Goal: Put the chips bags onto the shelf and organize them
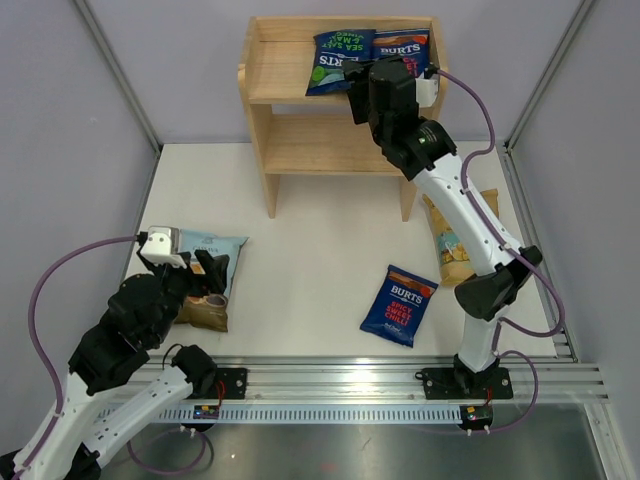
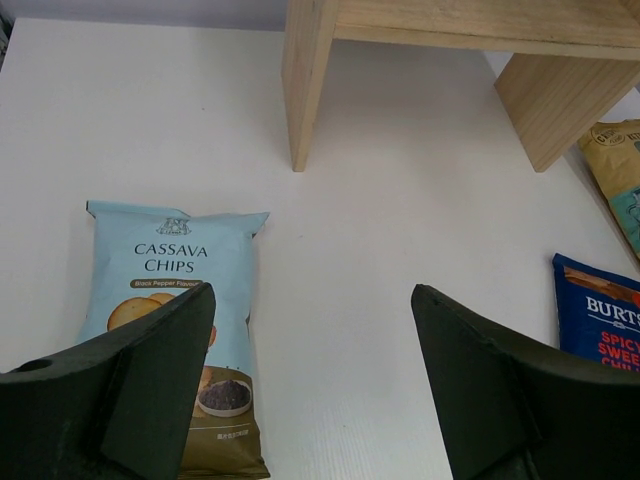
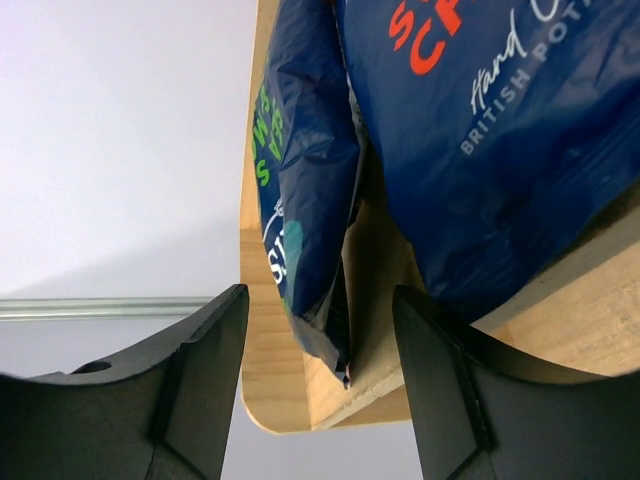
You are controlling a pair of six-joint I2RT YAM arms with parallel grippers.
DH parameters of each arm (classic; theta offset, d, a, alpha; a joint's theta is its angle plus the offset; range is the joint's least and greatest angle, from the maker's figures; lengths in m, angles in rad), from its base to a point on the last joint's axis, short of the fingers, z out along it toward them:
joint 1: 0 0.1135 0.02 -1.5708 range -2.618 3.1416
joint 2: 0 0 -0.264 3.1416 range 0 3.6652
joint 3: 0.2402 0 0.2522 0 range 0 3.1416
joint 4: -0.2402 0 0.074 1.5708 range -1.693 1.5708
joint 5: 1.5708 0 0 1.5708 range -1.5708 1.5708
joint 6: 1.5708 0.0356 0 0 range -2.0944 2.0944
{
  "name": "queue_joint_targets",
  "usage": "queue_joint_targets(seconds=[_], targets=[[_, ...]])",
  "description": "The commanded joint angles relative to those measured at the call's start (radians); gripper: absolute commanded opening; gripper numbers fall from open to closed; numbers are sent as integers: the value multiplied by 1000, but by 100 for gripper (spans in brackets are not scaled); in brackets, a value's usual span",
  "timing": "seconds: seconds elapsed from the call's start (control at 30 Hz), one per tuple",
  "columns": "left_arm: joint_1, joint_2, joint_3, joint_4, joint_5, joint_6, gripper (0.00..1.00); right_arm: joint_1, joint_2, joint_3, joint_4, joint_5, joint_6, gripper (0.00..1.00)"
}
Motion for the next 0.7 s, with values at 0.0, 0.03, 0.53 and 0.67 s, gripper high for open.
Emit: queue_joint_targets(seconds=[0.0,0.03,0.53,0.67], targets=[[3,9,18,37,0,4,87,3,-81,-75,65,-62,-29,68],[3,9,18,37,0,2,90,3,-108,-122,106,-72,-37,69],[3,46,57,9,52,-74,99,3,-336,-409,214,-237,-147,74],[3,75,51,49,182,-127,99,3,-484,-590,269,-277,-236,76]])
